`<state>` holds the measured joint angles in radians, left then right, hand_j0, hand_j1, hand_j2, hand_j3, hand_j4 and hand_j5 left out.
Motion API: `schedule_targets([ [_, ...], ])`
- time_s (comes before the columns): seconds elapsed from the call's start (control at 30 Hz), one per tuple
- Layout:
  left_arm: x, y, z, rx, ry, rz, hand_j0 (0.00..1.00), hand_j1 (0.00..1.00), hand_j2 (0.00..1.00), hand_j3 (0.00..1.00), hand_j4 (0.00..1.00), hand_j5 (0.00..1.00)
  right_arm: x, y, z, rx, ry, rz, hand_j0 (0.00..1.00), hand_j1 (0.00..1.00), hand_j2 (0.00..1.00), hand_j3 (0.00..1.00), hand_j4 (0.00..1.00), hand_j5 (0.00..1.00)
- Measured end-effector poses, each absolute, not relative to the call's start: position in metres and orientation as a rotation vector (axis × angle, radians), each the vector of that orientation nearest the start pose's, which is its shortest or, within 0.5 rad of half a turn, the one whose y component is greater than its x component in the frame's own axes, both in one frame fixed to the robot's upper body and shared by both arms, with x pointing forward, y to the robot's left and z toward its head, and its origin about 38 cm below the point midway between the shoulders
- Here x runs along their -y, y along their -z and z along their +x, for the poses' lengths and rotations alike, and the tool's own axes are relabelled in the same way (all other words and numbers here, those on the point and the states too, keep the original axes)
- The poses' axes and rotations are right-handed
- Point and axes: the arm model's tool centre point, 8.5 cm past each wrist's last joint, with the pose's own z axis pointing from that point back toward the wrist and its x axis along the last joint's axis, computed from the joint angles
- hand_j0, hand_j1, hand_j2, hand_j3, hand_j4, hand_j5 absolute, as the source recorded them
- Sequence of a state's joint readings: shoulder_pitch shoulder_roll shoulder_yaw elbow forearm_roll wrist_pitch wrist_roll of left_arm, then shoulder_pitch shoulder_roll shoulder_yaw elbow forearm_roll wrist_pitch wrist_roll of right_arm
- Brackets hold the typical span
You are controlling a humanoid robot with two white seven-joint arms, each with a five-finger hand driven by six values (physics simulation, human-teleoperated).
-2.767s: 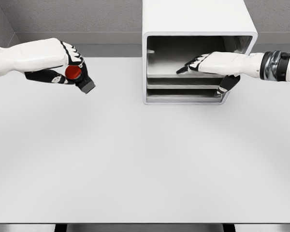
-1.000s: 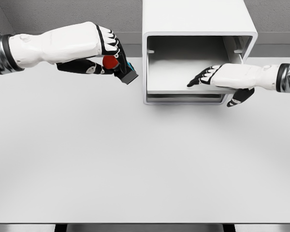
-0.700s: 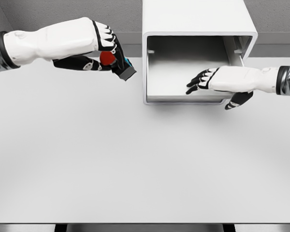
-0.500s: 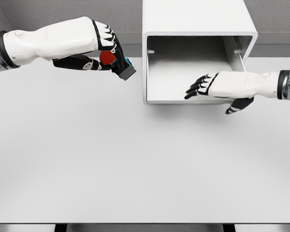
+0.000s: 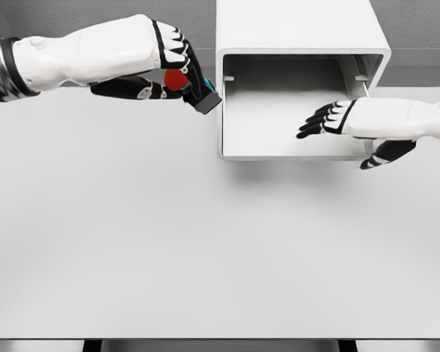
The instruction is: Slide open multi-storey tabletop storage cabinets and put open load switch and slide close multi-storey tabletop storage cabinets
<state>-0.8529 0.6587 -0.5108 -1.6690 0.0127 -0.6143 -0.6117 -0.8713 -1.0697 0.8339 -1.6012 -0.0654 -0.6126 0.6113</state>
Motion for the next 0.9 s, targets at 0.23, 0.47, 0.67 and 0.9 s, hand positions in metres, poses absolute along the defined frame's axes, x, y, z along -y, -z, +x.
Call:
schedule_targets([
  [0.23,-0.161,-0.372,0.408,-2.466,-2.185,-0.071,0.48,0.48,0.48,0.48,0.48,0.48,0.352,-0.329,0.394,1.545,-1.956,-0.157,1.0,1.0,1.0,1.0,1.0,1.0],
  [0.47,-0.12,-0.364,0.405,-2.433,-2.143,-0.06,0.48,0.48,0.48,0.48,0.48,0.48,0.383,-0.336,0.398,1.516,-1.875,-0.213,1.0,1.0,1.0,1.0,1.0,1.0],
  [0.67,-0.086,-0.351,0.407,-2.355,-2.175,-0.137,0.48,0.48,0.48,0.48,0.48,0.48,0.393,-0.327,0.402,1.479,-1.852,-0.22,1.0,1.0,1.0,1.0,1.0,1.0],
  [0.9,-0.063,-0.331,0.424,-2.307,-2.265,-0.227,0.49,0.49,0.49,0.49,0.49,0.49,0.42,-0.322,0.408,1.431,-1.786,-0.264,1.0,1.0,1.0,1.0,1.0,1.0],
])
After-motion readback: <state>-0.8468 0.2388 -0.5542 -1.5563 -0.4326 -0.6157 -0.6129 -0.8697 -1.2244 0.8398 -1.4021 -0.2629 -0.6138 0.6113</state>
